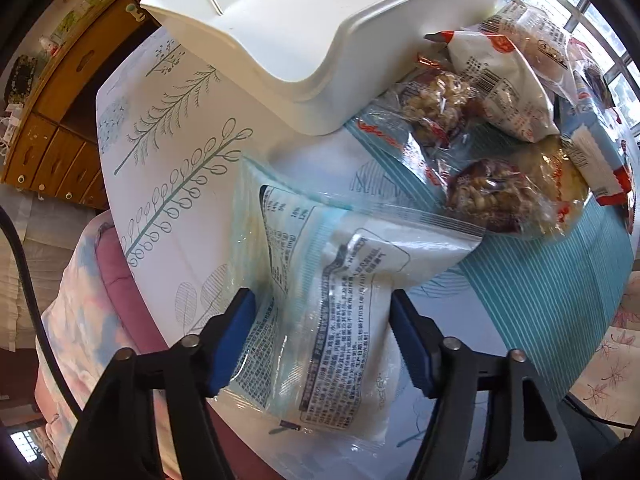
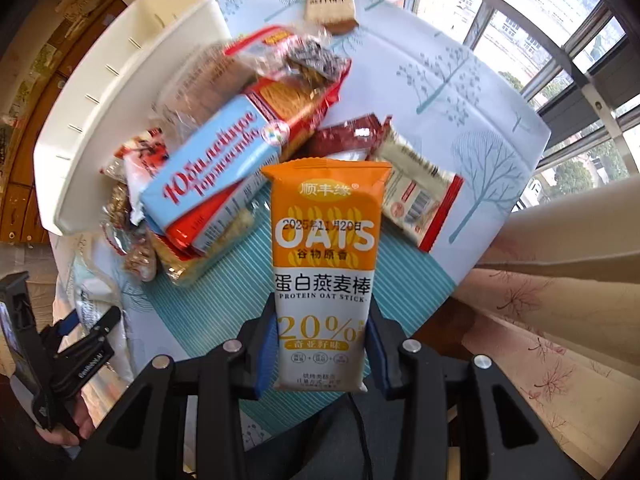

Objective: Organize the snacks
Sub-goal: 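Grasp the clear plastic bag with the left gripper while the right grasps the orange OATS bar, then lift and carry the clear bag and OATS bar over the white tray with both grippers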

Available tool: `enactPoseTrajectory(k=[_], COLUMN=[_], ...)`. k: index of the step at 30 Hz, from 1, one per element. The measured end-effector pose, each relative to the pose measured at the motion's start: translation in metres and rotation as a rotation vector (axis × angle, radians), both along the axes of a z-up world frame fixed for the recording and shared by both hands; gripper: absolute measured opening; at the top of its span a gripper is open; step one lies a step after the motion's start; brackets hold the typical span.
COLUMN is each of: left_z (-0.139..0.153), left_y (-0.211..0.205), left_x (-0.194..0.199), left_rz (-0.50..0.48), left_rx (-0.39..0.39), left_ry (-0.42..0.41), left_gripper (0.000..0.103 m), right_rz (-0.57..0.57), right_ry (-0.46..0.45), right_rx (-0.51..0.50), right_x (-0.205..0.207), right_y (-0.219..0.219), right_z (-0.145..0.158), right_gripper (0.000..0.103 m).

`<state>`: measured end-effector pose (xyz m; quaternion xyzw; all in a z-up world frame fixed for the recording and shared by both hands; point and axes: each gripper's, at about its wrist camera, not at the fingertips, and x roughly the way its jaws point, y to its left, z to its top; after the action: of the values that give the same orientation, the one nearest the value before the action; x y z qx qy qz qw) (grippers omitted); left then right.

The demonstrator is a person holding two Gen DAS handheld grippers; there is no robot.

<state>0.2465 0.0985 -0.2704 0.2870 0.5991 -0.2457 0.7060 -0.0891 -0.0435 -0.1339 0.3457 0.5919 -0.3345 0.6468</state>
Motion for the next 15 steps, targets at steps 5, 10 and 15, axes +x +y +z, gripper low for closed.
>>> enactPoseTrajectory(k=[5,10,15], left_z=[0.011,0.013,0.025], left_y=[-0.005,0.0,0.005], left_x=[-0.003,-0.002,-0.008], left_rz=[0.005,0.041,0.089], left_rx=[0.002,0.015,0.014], left_ry=[-0.003,0.014,0.034], left_gripper=[0.048,0.042,0.039], right_rz=[0.011,0.033,0.105], right_ry=[-0.049,-0.106,-0.162], right_rx=[-0.008,-0.003,-0.004], right_x=[0.001,0.004,0.02], right_y=[-0.007,-0.012,-0.018], right_z=[0.027,0.046,0.058], right_gripper=[0.039,0.039,0.039])
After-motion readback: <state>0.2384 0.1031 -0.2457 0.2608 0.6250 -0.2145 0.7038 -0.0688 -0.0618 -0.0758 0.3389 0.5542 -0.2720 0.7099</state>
